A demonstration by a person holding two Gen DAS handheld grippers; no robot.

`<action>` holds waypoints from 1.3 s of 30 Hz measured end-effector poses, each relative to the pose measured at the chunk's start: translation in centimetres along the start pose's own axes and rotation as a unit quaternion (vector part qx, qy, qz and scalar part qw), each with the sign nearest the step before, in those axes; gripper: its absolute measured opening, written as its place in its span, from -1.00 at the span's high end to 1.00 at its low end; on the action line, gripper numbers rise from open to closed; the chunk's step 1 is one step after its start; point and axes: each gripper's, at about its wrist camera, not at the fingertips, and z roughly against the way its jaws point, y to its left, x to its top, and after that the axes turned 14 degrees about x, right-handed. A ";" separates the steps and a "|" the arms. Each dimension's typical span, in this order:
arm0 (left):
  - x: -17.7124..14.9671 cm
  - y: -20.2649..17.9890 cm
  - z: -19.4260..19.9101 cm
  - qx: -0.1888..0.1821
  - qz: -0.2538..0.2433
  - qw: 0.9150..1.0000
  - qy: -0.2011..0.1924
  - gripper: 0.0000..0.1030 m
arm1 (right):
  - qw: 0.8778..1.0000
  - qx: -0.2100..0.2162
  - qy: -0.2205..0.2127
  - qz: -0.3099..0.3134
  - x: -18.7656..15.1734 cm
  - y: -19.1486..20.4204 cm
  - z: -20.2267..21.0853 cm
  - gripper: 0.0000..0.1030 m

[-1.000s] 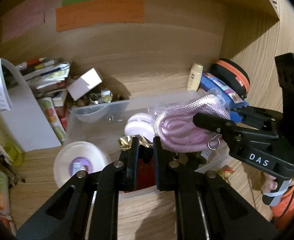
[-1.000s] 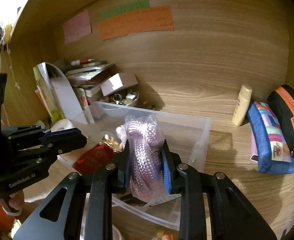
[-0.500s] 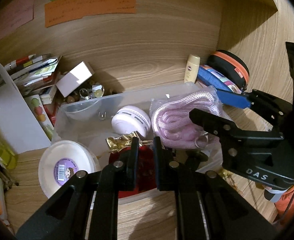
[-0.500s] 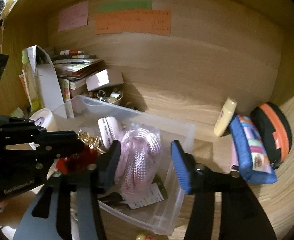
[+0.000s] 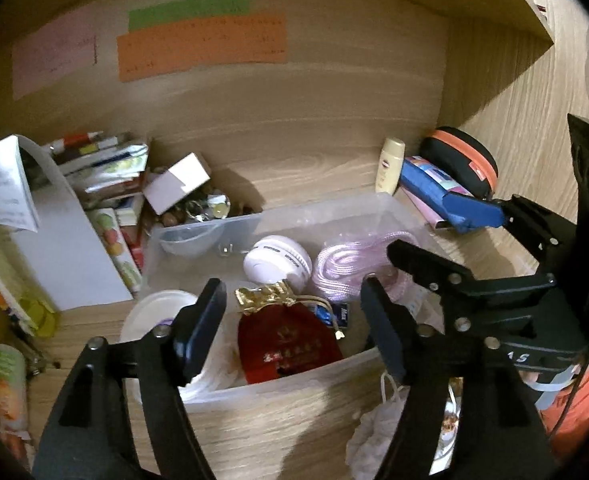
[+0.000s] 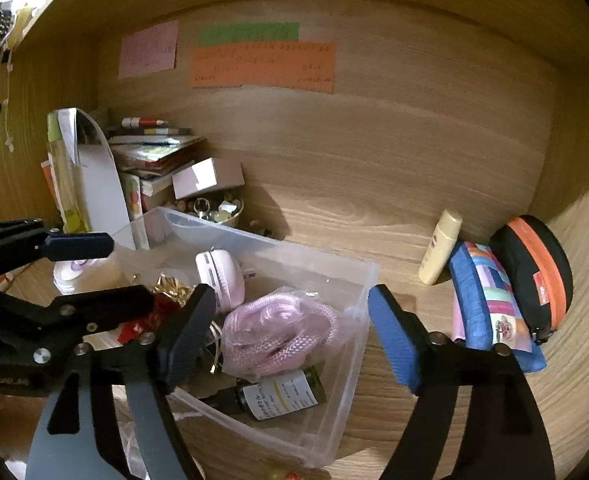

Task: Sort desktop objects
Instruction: 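Open both tools over the bin to release rope bag and black object, then move both open tools toward the white drawstring pouch and gourd charm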

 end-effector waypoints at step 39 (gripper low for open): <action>-8.5 -3.6 2.9 -0.068 -0.029 0.994 0.079 -0.81 | 0.996 -0.049 0.062 -0.043 -7.3 -2.0 7.6 -0.99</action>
